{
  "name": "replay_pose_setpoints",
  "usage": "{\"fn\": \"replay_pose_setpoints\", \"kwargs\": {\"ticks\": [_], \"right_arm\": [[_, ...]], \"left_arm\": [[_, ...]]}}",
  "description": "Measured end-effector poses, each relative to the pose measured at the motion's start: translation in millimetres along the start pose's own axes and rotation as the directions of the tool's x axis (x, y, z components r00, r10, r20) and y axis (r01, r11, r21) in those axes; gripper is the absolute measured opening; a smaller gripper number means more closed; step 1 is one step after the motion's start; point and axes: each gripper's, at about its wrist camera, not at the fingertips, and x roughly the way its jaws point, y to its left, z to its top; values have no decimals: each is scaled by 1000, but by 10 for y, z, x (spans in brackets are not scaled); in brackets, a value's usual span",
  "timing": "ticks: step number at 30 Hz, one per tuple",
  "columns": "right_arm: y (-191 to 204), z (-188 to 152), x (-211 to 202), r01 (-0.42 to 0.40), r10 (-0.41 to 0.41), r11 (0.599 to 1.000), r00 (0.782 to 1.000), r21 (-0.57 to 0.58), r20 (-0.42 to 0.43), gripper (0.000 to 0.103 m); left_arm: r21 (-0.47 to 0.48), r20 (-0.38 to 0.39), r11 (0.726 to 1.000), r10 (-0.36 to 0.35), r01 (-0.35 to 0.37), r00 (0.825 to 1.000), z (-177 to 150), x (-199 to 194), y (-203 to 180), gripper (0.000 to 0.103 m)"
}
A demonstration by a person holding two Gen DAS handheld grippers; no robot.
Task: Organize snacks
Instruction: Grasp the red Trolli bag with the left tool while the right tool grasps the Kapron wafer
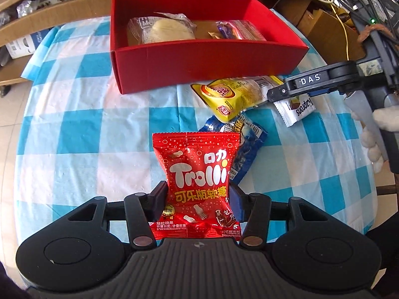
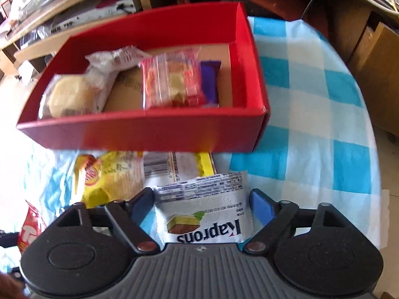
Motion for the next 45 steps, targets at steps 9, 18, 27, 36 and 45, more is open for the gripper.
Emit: {"fn": "replay_pose_setpoints", "kwargs": {"ticks": [9,18,27,36,45], "right_arm": [[87,-241,-160,-20,19,1000,999,-22,-30,79],[286,-619,-270,-26,20,996,997,-79,-79,86],[488,-678,-141,22,-37,981,997,-194,-72,103],[476,-640,-127,19,-36,981,996,-191,-83,103],[461,-806,-341,26,-36,983,998,-179,-54,76]], "left_arm": [[11,-34,1000,18,-18,999,-37,62,4,59],[48,-16,998,30,-29,999,-140,20,-54,61],[47,2,993,108,-108,994,-240,57,-21,75],[81,-12,980,186,-184,983,-228,140,-59,89],[45,-2,989,143,-143,990,-262,22,-64,60]]}}
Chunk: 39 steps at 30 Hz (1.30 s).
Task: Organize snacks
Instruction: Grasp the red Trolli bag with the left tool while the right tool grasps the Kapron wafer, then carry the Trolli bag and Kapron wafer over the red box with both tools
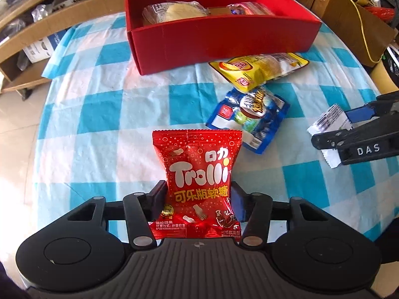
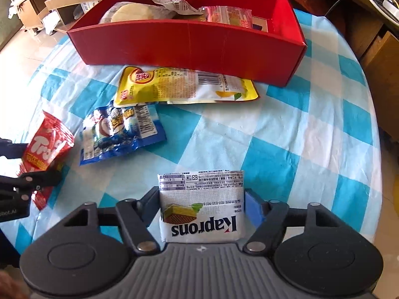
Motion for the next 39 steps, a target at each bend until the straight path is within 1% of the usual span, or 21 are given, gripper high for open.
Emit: {"fn": "replay_pose_setpoints", "kwargs": {"ticks": [2,6,14,20,27,32,39], "right_arm": [[39,-41,-29,9,-9,1000,1000,-8,5,75],[50,-79,-134,-1,2,1000,999,-6,33,75],[56,-15,-255,-23,23,1000,996,8,86,75],[61,51,-282,-26,25,1000,994,10,105,75],[36,160,-336,-19,16,1000,991,21,132,75],[5,238,-392,-32,26,999,988,34,155,75],[-27,374,-465,-33,24,998,981,44,190,75]], "left_arm": [[4,1,1000,-6,6,1000,-18,-17,-18,59],[-23,17,999,-41,41,999,-25,-66,19,58],[-42,67,998,-50,53,997,50,-177,17,58],[-46,106,997,-50,55,993,183,-241,-22,58],[-27,129,999,-23,26,991,344,-249,-102,58],[-47,171,998,-35,44,985,443,-325,-43,58],[-54,193,998,-29,40,981,588,-350,-43,58]]}}
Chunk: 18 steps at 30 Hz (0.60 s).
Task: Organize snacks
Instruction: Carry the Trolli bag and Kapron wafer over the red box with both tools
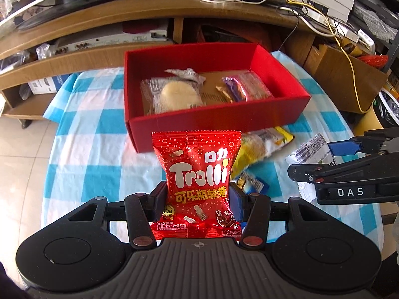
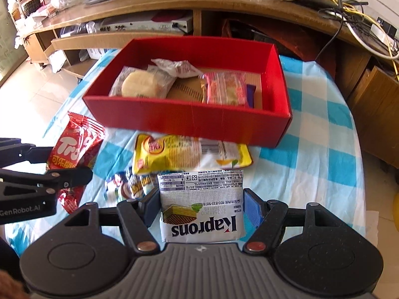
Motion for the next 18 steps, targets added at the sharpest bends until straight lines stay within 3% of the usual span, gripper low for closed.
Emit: {"fn": "replay_pose_setpoints", "kwargs": {"ticks": [18], "right_arm": [[-79,464,-32,-11,9,1000,996,28,88,75]], "left_arm": [[0,72,1000,4,-4,997,509,74,-72,58]]}}
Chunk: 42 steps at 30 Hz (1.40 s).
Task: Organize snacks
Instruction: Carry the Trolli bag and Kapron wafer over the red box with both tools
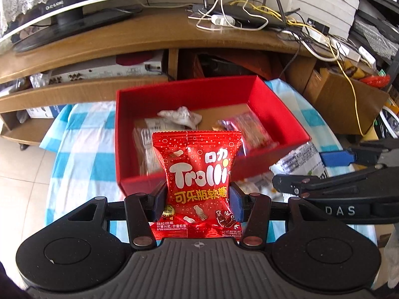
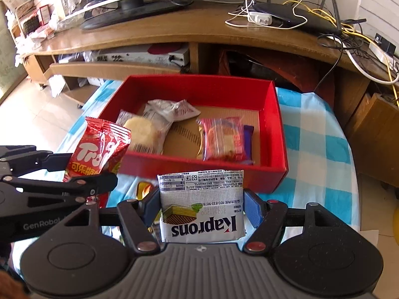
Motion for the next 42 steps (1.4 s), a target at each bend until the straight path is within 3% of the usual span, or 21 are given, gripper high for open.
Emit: {"fn": "replay_pose_setpoints", "kwargs": {"ticks": [25,42], "right_arm": [[-309,623,532,55,-55,997,998,52,-1,75],[-319,692,777,54,-53,997,998,48,-26,75]], "left_arm": [[16,21,998,55,-55,998,556,500,-55,58],[13,3,996,91,-91,996,604,702,-6,58]]}}
